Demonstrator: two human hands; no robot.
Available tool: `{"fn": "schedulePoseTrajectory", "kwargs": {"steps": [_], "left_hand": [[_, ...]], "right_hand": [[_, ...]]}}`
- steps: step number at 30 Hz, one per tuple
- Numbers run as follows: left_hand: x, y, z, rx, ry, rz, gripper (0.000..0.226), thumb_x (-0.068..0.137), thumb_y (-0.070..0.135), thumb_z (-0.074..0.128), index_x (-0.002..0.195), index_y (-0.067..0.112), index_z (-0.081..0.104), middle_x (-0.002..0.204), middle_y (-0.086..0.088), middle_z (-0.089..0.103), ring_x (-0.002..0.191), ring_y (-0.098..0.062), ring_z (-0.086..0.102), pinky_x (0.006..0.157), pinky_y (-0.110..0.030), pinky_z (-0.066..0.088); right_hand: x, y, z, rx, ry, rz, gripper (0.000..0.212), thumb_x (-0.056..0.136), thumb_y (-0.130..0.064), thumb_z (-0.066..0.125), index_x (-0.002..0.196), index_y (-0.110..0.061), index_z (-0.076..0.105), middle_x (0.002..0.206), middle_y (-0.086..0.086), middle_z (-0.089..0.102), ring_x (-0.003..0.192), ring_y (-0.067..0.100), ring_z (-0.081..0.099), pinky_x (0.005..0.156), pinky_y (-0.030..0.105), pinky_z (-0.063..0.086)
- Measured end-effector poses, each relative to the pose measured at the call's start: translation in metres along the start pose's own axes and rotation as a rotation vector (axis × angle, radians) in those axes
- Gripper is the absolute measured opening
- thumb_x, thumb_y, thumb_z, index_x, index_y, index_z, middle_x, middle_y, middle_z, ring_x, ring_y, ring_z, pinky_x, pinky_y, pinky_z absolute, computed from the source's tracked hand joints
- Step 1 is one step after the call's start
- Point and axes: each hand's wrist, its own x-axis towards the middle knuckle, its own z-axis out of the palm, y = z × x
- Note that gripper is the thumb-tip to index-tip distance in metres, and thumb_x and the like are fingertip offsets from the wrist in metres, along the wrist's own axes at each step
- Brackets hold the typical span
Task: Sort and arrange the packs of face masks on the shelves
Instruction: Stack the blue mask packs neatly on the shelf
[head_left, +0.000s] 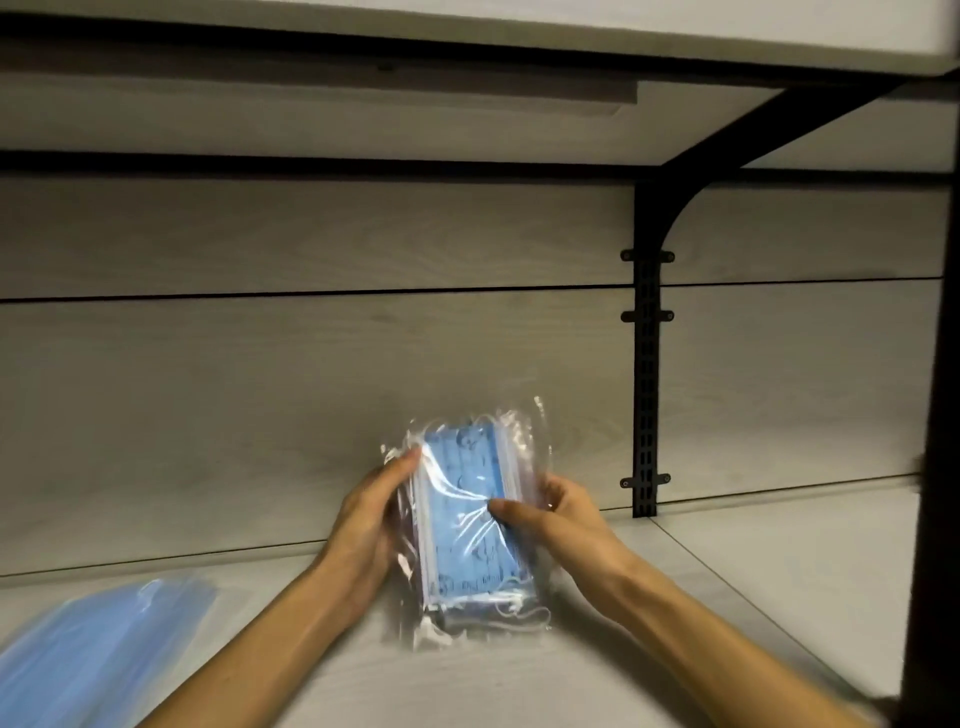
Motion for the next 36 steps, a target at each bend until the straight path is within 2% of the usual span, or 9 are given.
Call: {"fn": "schedulePoseTrajectory", "kwargs": {"steps": [3, 7, 13, 17, 19, 22, 27, 31, 36], "left_hand": [[-0.007, -0.014, 0.008, 0.163, -0.008, 0.082, 0.042, 0.086, 0.023, 0.077, 0.124, 0.011, 0.062, 0.111, -0.009, 0.075, 0.103, -0.028, 0.073, 0.088, -0.046, 0.059], [-0.014, -0.011, 0.027, 0.213, 0.050, 0.239, 0.032, 0.090, 0.001, 0.068, 0.119, 0.011, 0.059, 0.109, -0.003, 0.075, 0.101, -0.021, 0.073, 0.086, -0.039, 0.061], [-0.023, -0.023, 0.011, 0.244, 0.071, 0.157, 0.060, 0.070, 0.012, 0.078, 0.124, 0.015, 0.052, 0.115, -0.010, 0.071, 0.102, -0.025, 0.072, 0.088, -0.046, 0.060], [-0.022, -0.018, 0.004, 0.294, 0.122, 0.196, 0.037, 0.087, -0.005, 0.069, 0.114, 0.016, 0.055, 0.108, -0.008, 0.071, 0.095, -0.023, 0.072, 0.071, -0.028, 0.061], [-0.019, -0.011, 0.006, 0.297, 0.121, 0.218, 0.036, 0.088, -0.003, 0.069, 0.114, 0.017, 0.055, 0.108, -0.008, 0.071, 0.094, -0.024, 0.073, 0.074, -0.033, 0.062], [-0.021, 0.000, 0.014, 0.256, 0.144, 0.269, 0.030, 0.090, 0.008, 0.071, 0.115, 0.016, 0.055, 0.104, -0.006, 0.073, 0.093, -0.025, 0.074, 0.079, -0.045, 0.062], [-0.027, -0.005, 0.012, 0.254, 0.119, 0.236, 0.027, 0.091, 0.021, 0.072, 0.113, 0.015, 0.057, 0.106, -0.006, 0.074, 0.094, -0.022, 0.074, 0.082, -0.048, 0.061], [-0.031, -0.014, 0.006, 0.292, 0.122, 0.223, 0.029, 0.091, 0.016, 0.071, 0.116, 0.015, 0.055, 0.106, -0.003, 0.073, 0.091, -0.013, 0.074, 0.076, -0.032, 0.061], [-0.033, -0.012, 0.002, 0.317, 0.108, 0.233, 0.026, 0.090, 0.015, 0.072, 0.112, 0.015, 0.057, 0.103, -0.005, 0.074, 0.095, -0.023, 0.073, 0.086, -0.048, 0.059]], "right_hand": [[-0.001, 0.000, 0.004, 0.019, 0.094, -0.128, 0.032, 0.094, -0.008, 0.067, 0.124, -0.008, 0.059, 0.111, 0.008, 0.075, 0.095, 0.020, 0.075, 0.071, 0.028, 0.061], [-0.007, -0.012, 0.009, 0.033, 0.103, -0.228, 0.033, 0.096, -0.002, 0.062, 0.126, -0.015, 0.056, 0.114, 0.000, 0.074, 0.097, 0.012, 0.074, 0.069, 0.022, 0.059], [-0.020, 0.004, 0.013, -0.160, 0.077, -0.159, 0.047, 0.086, 0.005, 0.062, 0.123, -0.022, 0.051, 0.121, 0.001, 0.068, 0.104, 0.014, 0.070, 0.075, 0.028, 0.061], [-0.025, 0.004, 0.013, -0.138, 0.074, -0.139, 0.043, 0.090, 0.003, 0.062, 0.126, -0.017, 0.049, 0.117, 0.003, 0.067, 0.096, 0.013, 0.072, 0.067, 0.019, 0.058], [-0.029, -0.001, 0.019, -0.064, -0.010, -0.126, 0.038, 0.096, 0.006, 0.056, 0.126, -0.015, 0.048, 0.117, 0.005, 0.067, 0.088, 0.009, 0.074, 0.063, 0.021, 0.058], [-0.027, -0.006, 0.027, -0.035, 0.011, -0.203, 0.038, 0.097, 0.003, 0.055, 0.126, -0.020, 0.050, 0.123, 0.003, 0.068, 0.102, 0.008, 0.072, 0.073, 0.023, 0.059], [-0.022, 0.003, 0.029, -0.055, 0.111, -0.233, 0.044, 0.093, 0.005, 0.059, 0.124, -0.023, 0.047, 0.125, 0.000, 0.065, 0.108, 0.008, 0.069, 0.079, 0.026, 0.060], [-0.022, 0.006, 0.031, -0.098, 0.116, -0.203, 0.043, 0.093, 0.008, 0.055, 0.121, -0.024, 0.046, 0.122, 0.000, 0.067, 0.100, 0.003, 0.070, 0.073, 0.021, 0.059], [-0.023, 0.001, 0.039, -0.024, 0.149, -0.199, 0.037, 0.093, -0.002, 0.065, 0.122, -0.018, 0.050, 0.117, 0.002, 0.070, 0.098, 0.007, 0.072, 0.077, 0.025, 0.060]]}}
